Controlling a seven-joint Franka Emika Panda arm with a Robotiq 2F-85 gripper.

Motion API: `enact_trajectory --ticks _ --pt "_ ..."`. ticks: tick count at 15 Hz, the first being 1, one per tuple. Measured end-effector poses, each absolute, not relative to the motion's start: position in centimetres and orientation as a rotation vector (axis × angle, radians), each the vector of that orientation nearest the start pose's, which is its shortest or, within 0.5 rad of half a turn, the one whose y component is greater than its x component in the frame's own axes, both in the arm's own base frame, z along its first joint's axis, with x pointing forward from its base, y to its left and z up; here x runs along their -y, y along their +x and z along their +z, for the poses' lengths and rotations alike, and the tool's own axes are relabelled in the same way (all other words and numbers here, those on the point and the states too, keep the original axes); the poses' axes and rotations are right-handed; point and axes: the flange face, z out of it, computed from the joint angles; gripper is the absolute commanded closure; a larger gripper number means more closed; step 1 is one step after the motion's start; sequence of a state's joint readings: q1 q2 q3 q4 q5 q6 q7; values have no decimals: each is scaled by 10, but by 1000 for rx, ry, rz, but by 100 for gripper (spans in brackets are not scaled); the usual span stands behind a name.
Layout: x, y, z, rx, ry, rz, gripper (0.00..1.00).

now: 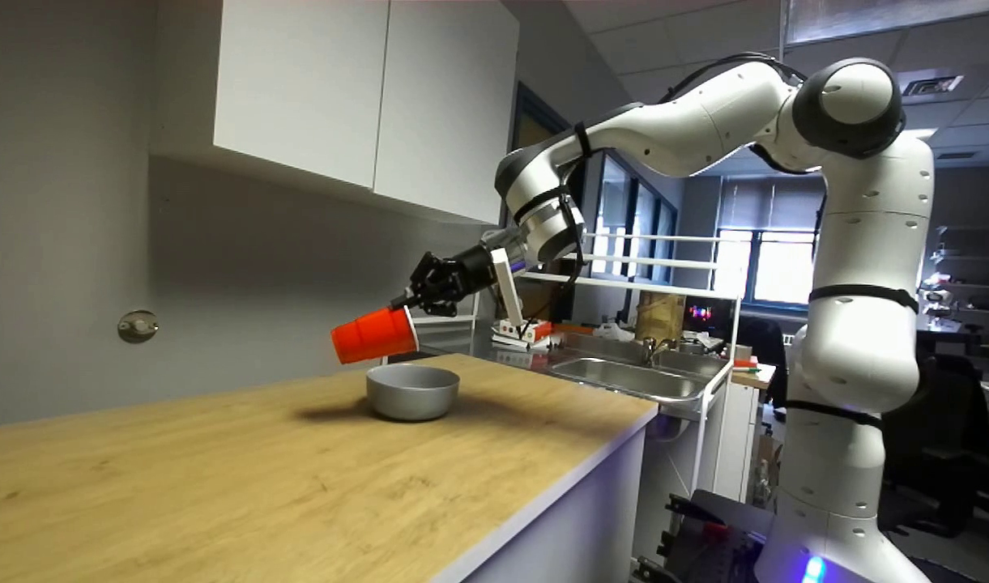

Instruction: Pour the contents of the cup into the bowl

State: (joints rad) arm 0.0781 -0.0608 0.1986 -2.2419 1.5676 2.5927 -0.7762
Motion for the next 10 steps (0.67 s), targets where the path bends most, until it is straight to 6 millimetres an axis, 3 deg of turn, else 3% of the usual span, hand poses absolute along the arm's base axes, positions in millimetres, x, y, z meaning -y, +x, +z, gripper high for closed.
enact_trajectory --ticks 4,10 --pt "-125 500 430 -281 -2096 -765 98" --pt "-134 489 436 -336 -2055 -847 98"
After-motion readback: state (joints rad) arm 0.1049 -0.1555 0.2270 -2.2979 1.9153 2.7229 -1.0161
